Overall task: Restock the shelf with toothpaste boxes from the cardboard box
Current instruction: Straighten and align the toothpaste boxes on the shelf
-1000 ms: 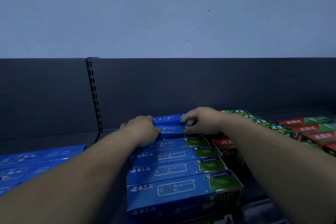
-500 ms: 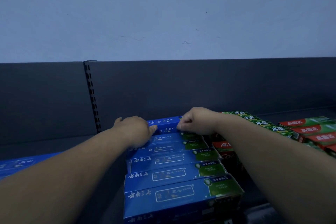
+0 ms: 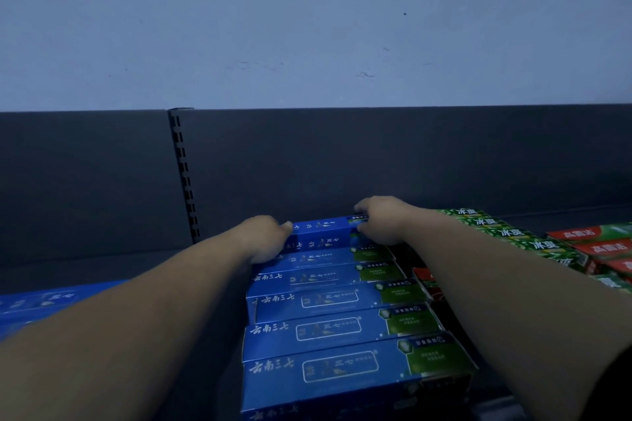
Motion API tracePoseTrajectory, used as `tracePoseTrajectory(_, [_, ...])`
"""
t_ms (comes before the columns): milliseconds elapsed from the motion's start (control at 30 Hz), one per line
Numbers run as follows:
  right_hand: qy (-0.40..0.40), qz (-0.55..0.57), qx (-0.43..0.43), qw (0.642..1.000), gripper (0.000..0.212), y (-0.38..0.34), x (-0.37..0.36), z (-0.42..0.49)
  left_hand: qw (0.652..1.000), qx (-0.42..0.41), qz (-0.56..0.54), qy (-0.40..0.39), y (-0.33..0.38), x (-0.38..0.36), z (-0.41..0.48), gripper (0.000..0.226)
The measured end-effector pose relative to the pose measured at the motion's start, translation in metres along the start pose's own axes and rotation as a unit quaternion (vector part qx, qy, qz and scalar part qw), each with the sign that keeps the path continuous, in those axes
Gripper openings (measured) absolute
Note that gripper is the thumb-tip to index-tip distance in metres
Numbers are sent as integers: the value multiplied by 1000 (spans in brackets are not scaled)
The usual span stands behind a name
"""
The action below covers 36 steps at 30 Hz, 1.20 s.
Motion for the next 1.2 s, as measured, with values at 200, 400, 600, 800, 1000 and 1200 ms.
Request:
tracePoseTrajectory(200, [18,36,31,999,56,-11,2,-20,999,12,50,3,5,-5,-20,50])
tracePoseTrajectory(400, [10,55,66,996,72,-29,-9,-51,999,25,34,3,-16,-21,-32,75])
tracePoseTrajectory(600, [-24,56,54,997,83,-27,-22,-53,999,19,-21,28,-20,-34,-43,89])
tracePoseTrajectory(800, [-22,48,62,997,84,-28,-24,-63,999,21,-37,24,-13,-38,-55,88])
tracePoseTrajectory(1000, [3,128,32,991,62,-9,-14,-59,987,17,-151,52,-23,-33,-58,77])
tracePoseTrajectory(1200, [-15,163,35,986,57,-14,-23,-53,970,12,-232,64,-21,-36,-64,71])
Point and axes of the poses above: each hand's wrist, its own z-axis towards the middle knuckle, its own x-axis out of the back of the hand, y = z × x, the point moved 8 cm from there along z, towards the middle knuckle, and after that the axes turned 7 degrees about -y, right-handed, at the moved point
